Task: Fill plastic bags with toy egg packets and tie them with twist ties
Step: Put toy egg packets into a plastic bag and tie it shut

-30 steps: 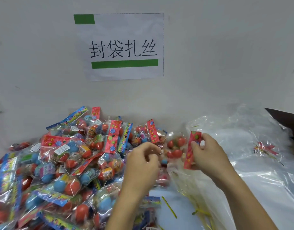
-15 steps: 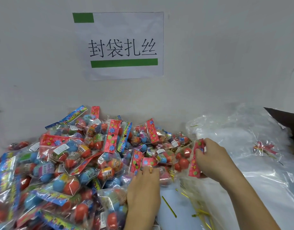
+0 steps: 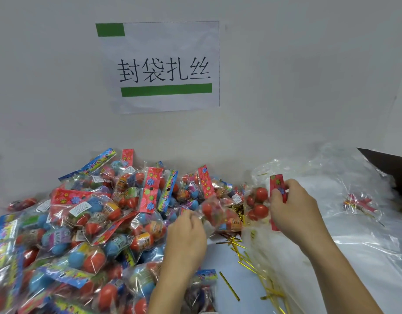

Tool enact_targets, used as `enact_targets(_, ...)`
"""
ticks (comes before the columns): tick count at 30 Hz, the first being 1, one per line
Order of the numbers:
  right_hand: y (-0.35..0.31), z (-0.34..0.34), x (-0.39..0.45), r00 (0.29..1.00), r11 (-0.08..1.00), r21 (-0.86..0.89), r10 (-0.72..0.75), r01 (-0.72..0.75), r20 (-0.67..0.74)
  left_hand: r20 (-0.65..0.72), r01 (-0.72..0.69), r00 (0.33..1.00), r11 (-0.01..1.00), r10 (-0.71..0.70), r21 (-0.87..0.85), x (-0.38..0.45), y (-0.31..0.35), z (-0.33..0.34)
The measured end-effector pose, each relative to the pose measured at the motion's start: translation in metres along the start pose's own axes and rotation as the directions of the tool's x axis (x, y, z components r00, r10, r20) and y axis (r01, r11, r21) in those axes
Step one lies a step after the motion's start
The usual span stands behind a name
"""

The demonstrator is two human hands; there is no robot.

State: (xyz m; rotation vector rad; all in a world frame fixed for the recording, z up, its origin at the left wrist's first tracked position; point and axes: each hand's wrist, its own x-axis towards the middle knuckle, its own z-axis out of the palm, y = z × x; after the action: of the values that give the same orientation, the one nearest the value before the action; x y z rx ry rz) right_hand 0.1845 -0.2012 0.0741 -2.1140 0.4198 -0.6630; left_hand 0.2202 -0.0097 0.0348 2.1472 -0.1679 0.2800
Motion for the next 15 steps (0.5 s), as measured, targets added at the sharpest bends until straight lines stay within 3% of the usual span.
enact_targets(3, -0.002, 0.000, 0.000, 1.000, 0.998, 0.061, 0.024, -0.023, -0.008, -0.076, 0.065, 0.992, 0.933, -0.097, -0.353, 0.002, 0.009, -0.007)
enact_targets(6, -0.004, 0.001, -0.002, 0.999, 0.992, 0.112, 0.052, -0.053, 0.012, 0.015, 0.110, 0.991, 0.747, -0.133, -0.655, 0.002, 0.016, -0.011)
enact_targets(10, -0.005, 0.003, -0.002, 0.993, 0.980, 0.175, 0.078, -0.092, 0.087, 0.114, 0.156, 0.987, 0.546, -0.110, -0.823, 0.002, 0.020, -0.014)
enact_targets(15, -0.009, 0.005, -0.006, 0.939, 0.916, 0.326, 0.124, -0.232, 0.320, 0.185, 0.184, 0.982, 0.368, -0.031, -0.912, -0.002, 0.019, -0.020)
